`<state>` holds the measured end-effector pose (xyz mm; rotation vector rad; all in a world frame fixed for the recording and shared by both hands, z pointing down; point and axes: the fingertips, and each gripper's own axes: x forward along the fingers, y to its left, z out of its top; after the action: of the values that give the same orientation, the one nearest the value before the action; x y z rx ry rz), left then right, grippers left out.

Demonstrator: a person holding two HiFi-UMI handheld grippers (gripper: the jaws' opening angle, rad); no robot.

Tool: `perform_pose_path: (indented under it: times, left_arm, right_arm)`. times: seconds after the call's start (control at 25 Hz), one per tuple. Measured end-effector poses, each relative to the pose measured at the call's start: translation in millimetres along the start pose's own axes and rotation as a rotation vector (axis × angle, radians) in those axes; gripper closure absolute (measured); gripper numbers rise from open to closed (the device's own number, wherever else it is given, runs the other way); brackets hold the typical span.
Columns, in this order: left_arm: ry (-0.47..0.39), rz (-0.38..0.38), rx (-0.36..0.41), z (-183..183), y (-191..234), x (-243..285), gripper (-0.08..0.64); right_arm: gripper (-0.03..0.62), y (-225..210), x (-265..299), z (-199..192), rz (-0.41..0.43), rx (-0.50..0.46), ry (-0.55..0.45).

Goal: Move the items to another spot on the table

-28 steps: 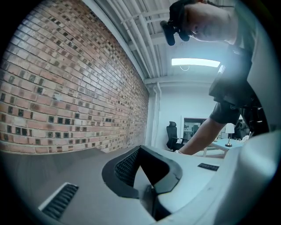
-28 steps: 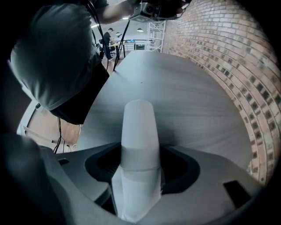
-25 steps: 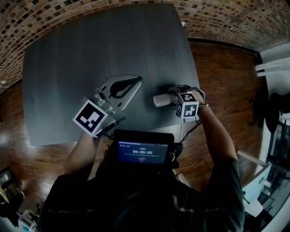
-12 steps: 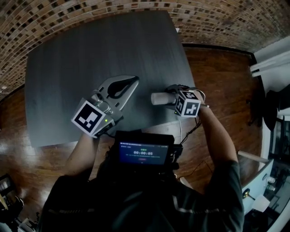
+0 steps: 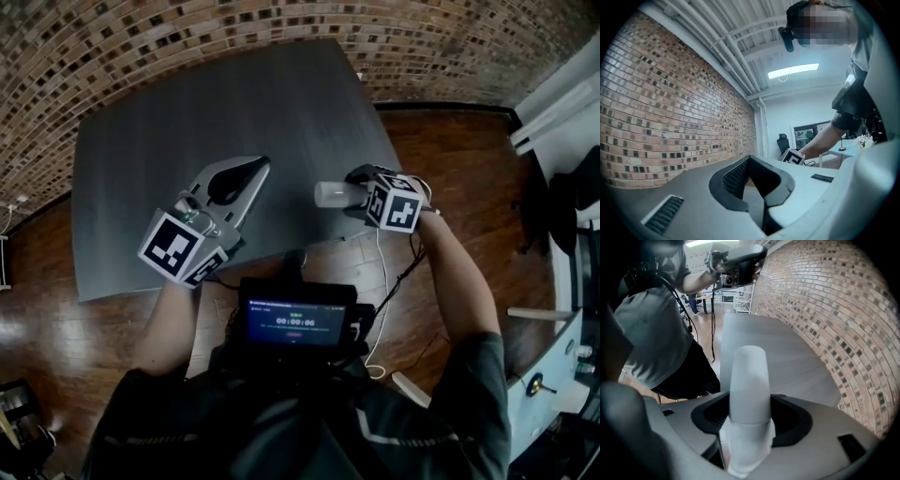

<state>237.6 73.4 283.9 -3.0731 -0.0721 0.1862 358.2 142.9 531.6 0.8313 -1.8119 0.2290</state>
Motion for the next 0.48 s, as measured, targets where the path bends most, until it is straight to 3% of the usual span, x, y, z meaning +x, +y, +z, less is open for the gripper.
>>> perform_pose_path:
  times: [0.2,0.48]
  left_arm:
    - [-0.001,0.035,0.062,20,-19,-46,0.557]
    - [0.020,0.149,0.085,36,-6,-121,0.557]
  right_arm:
    - [0.314,27,-9,19,-0.015,-0.032,0.011]
    - [0.314,37,-3,73,0.009,-0.132,0.027]
